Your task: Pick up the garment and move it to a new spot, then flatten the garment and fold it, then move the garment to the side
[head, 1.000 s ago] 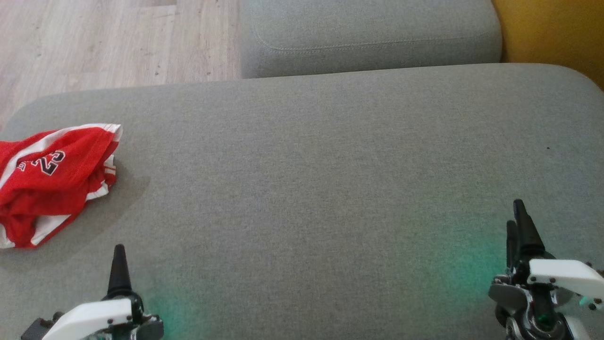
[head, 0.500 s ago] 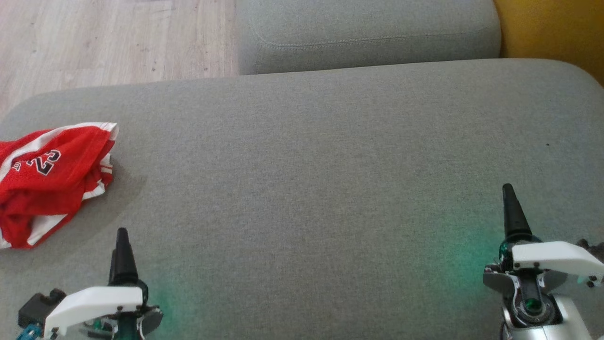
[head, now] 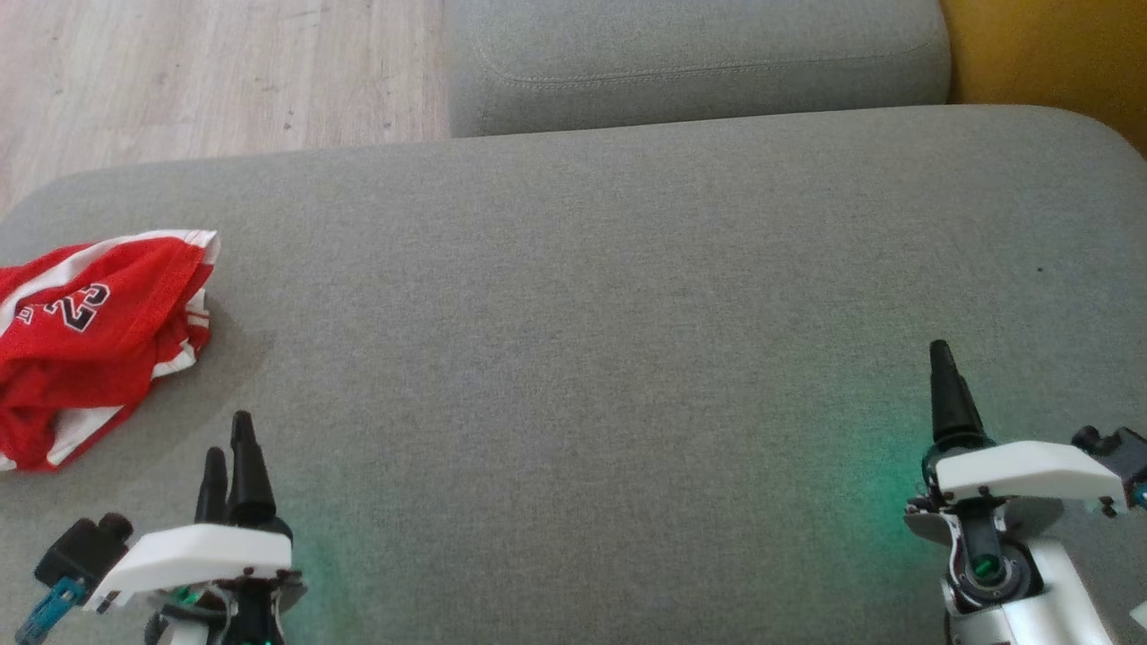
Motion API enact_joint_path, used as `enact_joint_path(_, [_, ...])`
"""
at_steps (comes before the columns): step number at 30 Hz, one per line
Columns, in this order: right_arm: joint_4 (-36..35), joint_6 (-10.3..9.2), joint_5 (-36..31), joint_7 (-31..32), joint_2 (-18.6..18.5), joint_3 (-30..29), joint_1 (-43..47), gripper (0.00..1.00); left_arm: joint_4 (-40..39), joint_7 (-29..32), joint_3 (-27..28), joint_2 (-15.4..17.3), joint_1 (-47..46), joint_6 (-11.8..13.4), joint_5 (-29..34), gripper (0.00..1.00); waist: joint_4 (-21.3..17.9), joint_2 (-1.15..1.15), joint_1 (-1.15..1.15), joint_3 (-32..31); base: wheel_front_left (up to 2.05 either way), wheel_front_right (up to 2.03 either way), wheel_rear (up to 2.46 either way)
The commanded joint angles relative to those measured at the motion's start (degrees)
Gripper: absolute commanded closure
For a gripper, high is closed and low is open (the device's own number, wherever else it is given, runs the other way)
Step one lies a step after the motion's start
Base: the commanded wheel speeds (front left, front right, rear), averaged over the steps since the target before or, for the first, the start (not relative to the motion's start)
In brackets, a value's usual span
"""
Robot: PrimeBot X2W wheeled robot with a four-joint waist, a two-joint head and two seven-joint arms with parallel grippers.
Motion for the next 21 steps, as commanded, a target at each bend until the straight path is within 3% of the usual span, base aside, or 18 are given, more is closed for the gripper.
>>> enact_joint_path(1, [-1.2,-0.02,-2.6,-0.9,-1.1,1.2,-4.0,0.0,-1.5,-0.9,0.5,1.8,-3.0,0.3,2.6,0.0,0.0,0.0,0.0,0.0,0.0,0.0,0.0])
enact_joint_path(21, [0.3,-0.02,-18.4,-4.1,-1.3,2.9,-5.7,0.0,-0.4,-4.1,-1.5,3.4,-3.1,2.9,17.0,0.0,-0.7,0.0,0.0,0.7,0.0,0.0,0.0])
